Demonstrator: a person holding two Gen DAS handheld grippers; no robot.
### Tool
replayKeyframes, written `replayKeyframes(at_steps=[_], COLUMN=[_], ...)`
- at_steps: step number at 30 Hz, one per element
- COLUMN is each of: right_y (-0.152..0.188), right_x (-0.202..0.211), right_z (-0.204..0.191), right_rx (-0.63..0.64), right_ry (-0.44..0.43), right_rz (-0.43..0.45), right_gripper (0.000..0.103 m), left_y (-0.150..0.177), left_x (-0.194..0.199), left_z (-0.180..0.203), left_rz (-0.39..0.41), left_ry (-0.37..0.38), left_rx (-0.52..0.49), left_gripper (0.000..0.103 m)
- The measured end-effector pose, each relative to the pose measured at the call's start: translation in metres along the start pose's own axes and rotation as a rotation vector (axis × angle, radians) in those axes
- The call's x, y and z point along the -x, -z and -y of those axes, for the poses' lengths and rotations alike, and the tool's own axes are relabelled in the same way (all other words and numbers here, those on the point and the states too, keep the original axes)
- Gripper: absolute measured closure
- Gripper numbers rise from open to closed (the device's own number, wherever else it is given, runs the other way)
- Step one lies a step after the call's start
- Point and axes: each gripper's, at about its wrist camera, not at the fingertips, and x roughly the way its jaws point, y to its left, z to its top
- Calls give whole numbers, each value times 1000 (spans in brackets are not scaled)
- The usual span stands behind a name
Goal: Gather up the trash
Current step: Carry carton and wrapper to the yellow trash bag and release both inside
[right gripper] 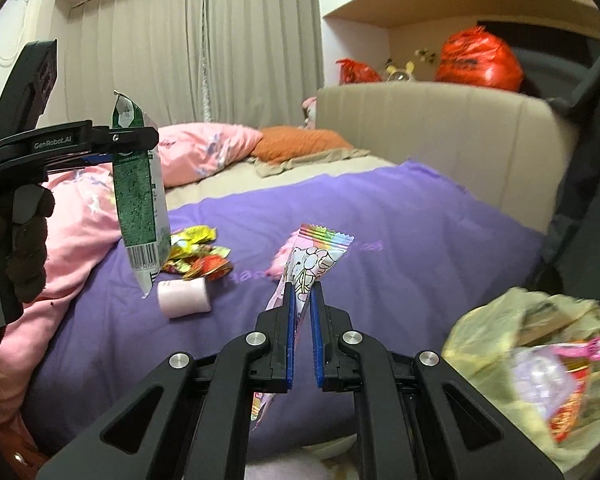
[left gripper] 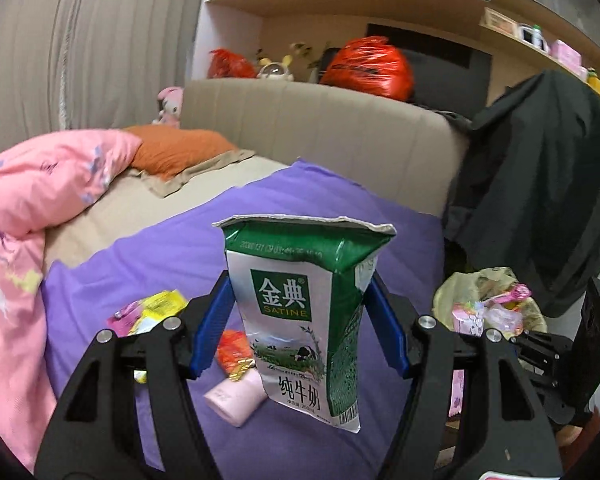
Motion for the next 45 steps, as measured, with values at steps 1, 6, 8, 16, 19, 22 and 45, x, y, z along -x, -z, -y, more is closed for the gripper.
replayKeyframes(at_steps=[1,6,8,16,19,22,45], right_y=[-1,0,1,20,27,33,69], right_x=[8,48,65,122,136,145,56], right_z=[5,38,54,120,146,172,255], right_rx=[4,-4,-7,-39,-61,-91,-138], right_ry=[17,93,141,313,364,400,334], right_rz=[13,67,81,94,95,95,-75], right_gripper=[94,94,94,94,94,94,94], left_y=[-1,-9,-10,-5,-4,-2,61], left_x=[0,0,-5,-31,-45,-58,-233], left_z=[9,70,100,206,241,267,304], left_rz=[5,25,30,17,0,-10,-305], left_ry=[6,52,91,251,306,344,454], left_rx=[-13,-100,-129,-239,-271,-296,-338], left_gripper=[41,41,41,41,41,41,42])
